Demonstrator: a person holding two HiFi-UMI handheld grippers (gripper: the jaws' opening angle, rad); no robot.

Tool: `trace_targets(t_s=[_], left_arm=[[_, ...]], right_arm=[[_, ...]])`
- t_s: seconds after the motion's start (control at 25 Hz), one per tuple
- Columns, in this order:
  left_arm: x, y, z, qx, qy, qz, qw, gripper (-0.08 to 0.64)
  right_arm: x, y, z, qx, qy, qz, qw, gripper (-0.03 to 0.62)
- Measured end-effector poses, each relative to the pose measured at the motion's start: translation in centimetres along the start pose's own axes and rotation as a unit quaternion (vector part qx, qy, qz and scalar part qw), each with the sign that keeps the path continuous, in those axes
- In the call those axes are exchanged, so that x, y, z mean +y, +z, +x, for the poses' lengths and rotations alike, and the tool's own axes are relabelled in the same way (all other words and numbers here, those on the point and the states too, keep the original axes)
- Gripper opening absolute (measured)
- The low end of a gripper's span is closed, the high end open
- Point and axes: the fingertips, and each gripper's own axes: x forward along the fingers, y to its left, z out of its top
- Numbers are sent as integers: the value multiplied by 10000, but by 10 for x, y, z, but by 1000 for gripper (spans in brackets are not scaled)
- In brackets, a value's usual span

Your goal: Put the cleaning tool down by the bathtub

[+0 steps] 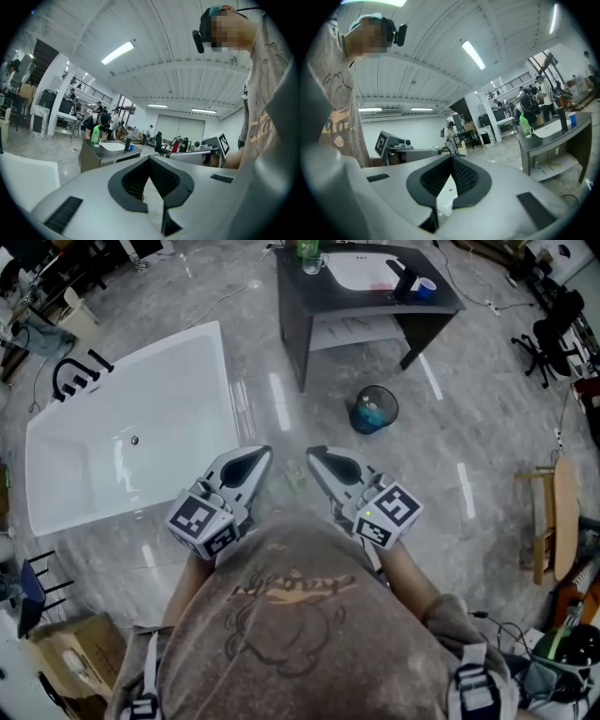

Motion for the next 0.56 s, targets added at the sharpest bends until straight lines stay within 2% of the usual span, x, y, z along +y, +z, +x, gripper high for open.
trace_targets(t_s=[0.28, 0.56], left_arm=[[1, -1, -2, 66, 163, -103, 9998, 2], [4, -16, 0, -70, 55, -87, 9999, 2]], right_arm=[[2, -2, 2, 43, 30, 10, 10000, -2], [0, -7, 5, 72, 74, 42, 9999, -2]])
